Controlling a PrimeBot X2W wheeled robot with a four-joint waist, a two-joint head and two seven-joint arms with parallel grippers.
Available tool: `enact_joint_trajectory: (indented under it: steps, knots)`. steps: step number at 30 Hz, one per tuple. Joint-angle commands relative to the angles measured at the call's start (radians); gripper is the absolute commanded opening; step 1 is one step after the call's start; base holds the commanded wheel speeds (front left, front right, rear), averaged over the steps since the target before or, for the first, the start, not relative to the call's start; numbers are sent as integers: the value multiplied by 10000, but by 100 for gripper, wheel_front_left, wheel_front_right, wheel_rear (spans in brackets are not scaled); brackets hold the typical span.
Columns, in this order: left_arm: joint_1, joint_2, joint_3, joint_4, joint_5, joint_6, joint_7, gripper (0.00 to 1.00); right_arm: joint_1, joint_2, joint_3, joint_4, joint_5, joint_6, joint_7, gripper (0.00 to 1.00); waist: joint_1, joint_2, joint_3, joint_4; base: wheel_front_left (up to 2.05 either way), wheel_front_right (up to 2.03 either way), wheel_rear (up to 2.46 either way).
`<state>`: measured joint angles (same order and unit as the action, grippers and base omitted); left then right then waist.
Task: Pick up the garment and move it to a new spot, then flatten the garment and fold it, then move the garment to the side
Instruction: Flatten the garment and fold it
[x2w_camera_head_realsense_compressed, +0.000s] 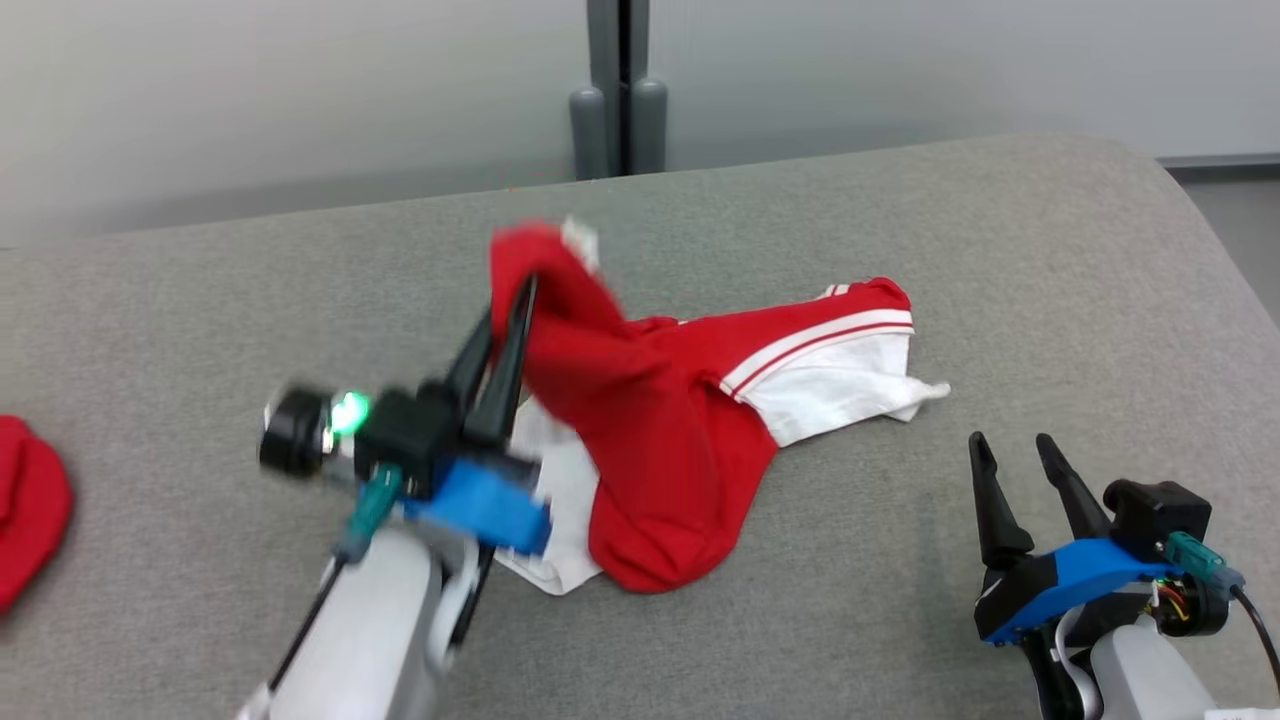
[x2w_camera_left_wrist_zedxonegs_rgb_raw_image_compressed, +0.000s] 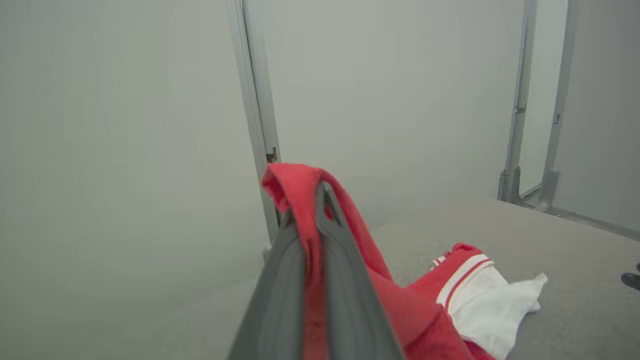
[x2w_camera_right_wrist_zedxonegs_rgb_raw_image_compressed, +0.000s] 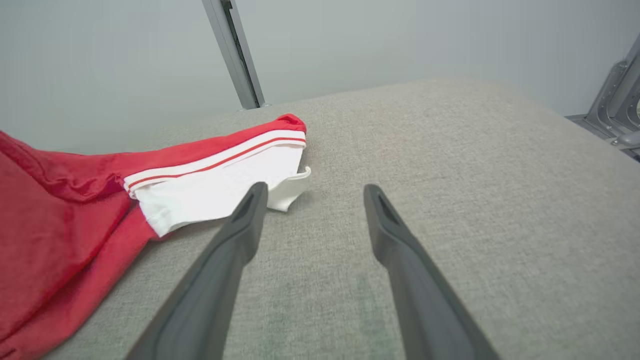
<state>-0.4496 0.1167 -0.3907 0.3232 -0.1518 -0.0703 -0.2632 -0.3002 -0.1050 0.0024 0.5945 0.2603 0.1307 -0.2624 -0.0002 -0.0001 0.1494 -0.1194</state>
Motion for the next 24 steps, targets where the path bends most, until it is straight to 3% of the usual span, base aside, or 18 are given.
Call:
enact_joint_trajectory:
  steps: [1,6,8,10,11,12,13,14,18,24]
  knots:
    - [407,-73,152,67,-41,23,-25,0,162,-26,34,-6,-84,2,-33,100,2,1,-21,69,0,0,0]
    - [2371,-317,964,688,-300,-30,-24,0,371,-61,-69,-13,-135,2,-33,100,2,1,-229,413,0,0,0]
    - [2762,-411,1321,928,-327,-40,-26,11,461,-102,-63,5,-169,2,-33,100,2,1,-300,511,0,0,0]
    - [3082,-486,1644,1139,-317,-25,-26,42,517,-113,-81,24,-189,2,-33,100,2,1,-387,581,0,0,0]
    - [3217,-518,1763,1195,-278,-56,-26,48,548,-116,-90,36,-196,2,-33,100,2,1,-443,606,0,0,0]
    - [3365,-539,1909,1288,-290,-39,-24,73,583,-104,-91,52,-198,2,-33,100,2,1,-490,616,0,0,0]
    - [3522,-565,2165,1431,-366,56,-24,91,620,-81,-81,81,-214,2,-33,100,2,1,-541,614,0,0,0]
    - [3634,-564,2387,1535,-406,149,-26,100,654,-52,-69,107,-236,2,-33,100,2,1,-589,608,0,0,0]
    - [3977,-658,3337,1668,-619,795,-26,100,686,30,-103,103,-237,2,-33,100,2,1,-711,558,0,0,0]
    - [3936,-659,3289,1693,-866,1072,-24,100,751,40,-249,45,-242,2,-33,100,2,1,-583,561,0,0,0]
